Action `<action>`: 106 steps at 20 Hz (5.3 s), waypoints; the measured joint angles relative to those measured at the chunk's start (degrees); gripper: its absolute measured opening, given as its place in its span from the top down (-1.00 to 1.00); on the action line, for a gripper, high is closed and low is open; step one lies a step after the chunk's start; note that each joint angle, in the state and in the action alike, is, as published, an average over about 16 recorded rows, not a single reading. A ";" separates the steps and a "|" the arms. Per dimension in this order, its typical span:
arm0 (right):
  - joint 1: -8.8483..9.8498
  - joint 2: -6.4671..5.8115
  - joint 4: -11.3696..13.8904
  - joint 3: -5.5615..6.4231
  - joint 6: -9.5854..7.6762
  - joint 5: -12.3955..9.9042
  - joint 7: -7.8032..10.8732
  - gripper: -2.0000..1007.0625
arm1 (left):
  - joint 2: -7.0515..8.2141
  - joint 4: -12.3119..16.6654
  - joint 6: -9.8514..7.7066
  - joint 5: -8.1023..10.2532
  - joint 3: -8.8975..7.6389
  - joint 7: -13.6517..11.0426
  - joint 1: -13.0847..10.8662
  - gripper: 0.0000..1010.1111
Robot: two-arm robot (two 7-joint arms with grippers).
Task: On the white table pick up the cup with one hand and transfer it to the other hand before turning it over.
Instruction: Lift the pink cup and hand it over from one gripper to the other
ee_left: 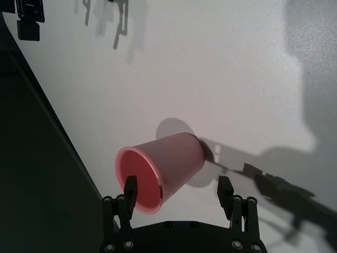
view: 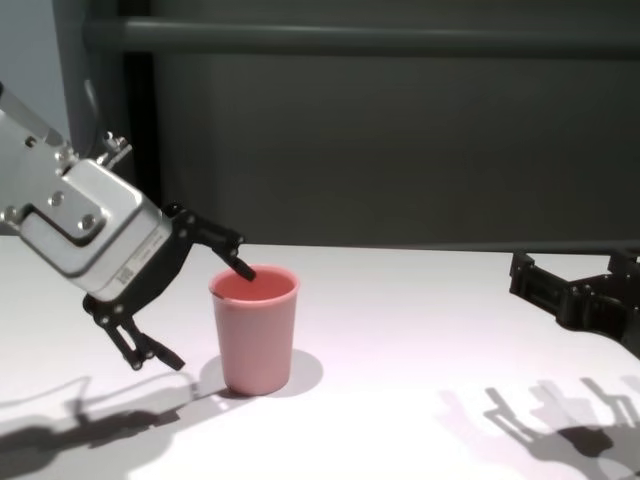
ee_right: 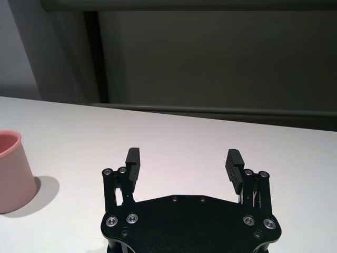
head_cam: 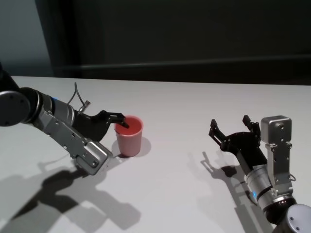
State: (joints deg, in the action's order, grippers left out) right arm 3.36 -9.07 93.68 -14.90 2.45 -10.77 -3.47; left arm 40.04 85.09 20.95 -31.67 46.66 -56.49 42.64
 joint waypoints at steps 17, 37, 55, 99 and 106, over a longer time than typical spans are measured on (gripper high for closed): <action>0.00 0.00 0.00 0.00 0.00 0.00 0.00 -0.99 | -3.51 -6.33 2.79 -0.19 3.82 -2.41 5.50 -0.98; 0.00 0.00 0.00 0.00 0.00 0.00 0.00 -0.99 | -6.72 -11.77 7.05 -0.19 8.77 -4.23 10.01 -0.98; 0.00 0.00 0.00 0.00 0.00 0.00 0.00 -0.99 | -6.41 -12.46 7.11 1.38 11.17 -4.60 10.94 -0.38; 0.00 0.00 0.00 0.00 0.00 0.00 0.00 -0.99 | -4.23 -7.30 -0.24 39.59 -7.13 12.96 -2.97 0.92; 0.00 0.00 0.00 0.00 0.00 0.00 0.00 -0.99 | -6.53 -7.51 -0.85 46.01 -10.10 12.49 -4.65 0.92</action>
State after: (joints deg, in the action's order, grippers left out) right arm 3.36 -9.07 93.68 -14.90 2.45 -10.77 -3.47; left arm 33.51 77.58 20.10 14.34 36.56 -44.00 37.99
